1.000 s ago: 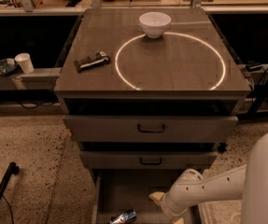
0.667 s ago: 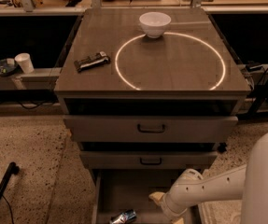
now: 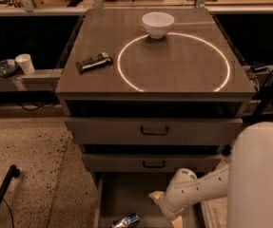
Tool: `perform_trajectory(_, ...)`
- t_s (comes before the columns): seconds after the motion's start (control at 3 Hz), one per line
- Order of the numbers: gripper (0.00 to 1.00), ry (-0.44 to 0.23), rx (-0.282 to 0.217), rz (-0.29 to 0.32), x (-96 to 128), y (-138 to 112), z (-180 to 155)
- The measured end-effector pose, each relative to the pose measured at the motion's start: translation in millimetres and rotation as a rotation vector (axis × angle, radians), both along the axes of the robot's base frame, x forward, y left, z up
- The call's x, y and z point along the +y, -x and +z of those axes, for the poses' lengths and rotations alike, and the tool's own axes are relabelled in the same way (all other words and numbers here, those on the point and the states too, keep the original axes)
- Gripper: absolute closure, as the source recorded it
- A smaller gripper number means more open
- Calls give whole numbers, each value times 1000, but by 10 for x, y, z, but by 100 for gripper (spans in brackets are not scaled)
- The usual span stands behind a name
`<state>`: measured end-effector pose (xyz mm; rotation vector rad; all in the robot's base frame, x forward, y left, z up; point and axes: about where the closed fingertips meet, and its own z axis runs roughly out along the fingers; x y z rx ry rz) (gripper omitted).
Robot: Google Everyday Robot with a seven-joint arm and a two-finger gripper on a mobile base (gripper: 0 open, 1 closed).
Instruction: Pick redbull can from bottom drawer and place on counter
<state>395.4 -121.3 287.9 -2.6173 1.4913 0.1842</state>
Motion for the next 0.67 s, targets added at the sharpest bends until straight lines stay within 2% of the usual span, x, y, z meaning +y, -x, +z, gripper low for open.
perform_trajectory(0.33, 0, -16, -66, -7, 73, -183, -126)
perform_trajectory(0.67, 0, -87, -110, -30, 151, -254, -270)
